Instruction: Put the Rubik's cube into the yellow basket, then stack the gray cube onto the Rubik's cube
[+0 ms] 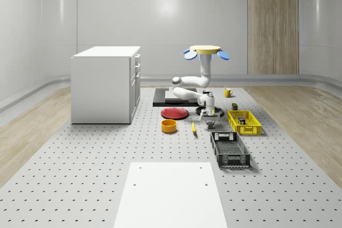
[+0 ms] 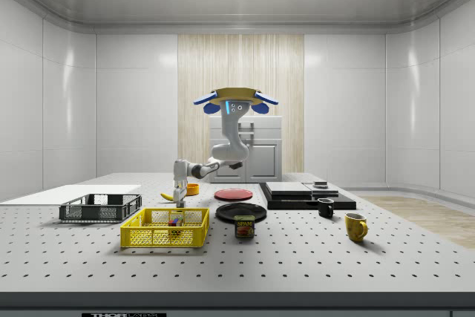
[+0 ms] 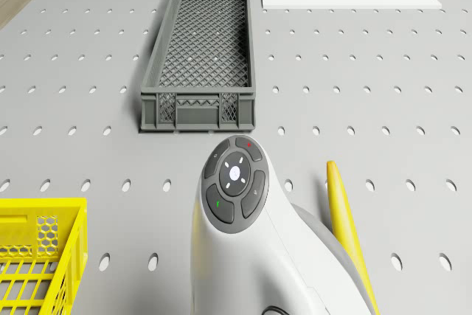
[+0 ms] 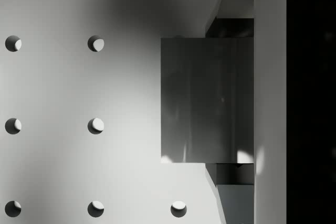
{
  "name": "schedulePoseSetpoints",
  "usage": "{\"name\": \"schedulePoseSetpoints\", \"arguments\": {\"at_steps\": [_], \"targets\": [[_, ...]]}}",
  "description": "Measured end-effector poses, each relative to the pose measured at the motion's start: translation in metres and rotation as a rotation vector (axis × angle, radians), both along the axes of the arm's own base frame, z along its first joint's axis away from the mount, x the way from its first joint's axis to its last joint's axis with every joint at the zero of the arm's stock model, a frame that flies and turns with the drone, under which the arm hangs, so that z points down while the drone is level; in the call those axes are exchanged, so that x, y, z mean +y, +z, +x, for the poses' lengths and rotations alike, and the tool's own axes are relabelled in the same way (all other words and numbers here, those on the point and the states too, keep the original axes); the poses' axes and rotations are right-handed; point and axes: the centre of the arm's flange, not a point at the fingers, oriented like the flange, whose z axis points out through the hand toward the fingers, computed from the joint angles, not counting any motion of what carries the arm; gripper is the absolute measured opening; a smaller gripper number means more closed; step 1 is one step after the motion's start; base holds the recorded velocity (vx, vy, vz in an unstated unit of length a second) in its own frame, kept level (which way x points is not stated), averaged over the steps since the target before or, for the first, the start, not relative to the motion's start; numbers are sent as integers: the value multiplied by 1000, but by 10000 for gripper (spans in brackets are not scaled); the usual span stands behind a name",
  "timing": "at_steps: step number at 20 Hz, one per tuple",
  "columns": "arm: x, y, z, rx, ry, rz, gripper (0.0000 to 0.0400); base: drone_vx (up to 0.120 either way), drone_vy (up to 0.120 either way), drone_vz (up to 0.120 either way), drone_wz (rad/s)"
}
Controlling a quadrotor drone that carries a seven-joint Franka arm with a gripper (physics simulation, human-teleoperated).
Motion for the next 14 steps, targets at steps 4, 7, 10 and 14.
{"name": "schedulePoseSetpoints", "arguments": {"at_steps": [4, 7, 10, 14], "targets": [[0, -14, 0, 0, 0, 0, 252, 0, 0, 50, 0], [0, -26, 0, 0, 0, 0, 251, 0, 0, 120, 0], [0, -33, 0, 0, 0, 0, 250, 0, 0, 120, 0], [0, -38, 0, 0, 0, 0, 250, -120, 120, 120, 0]]}}
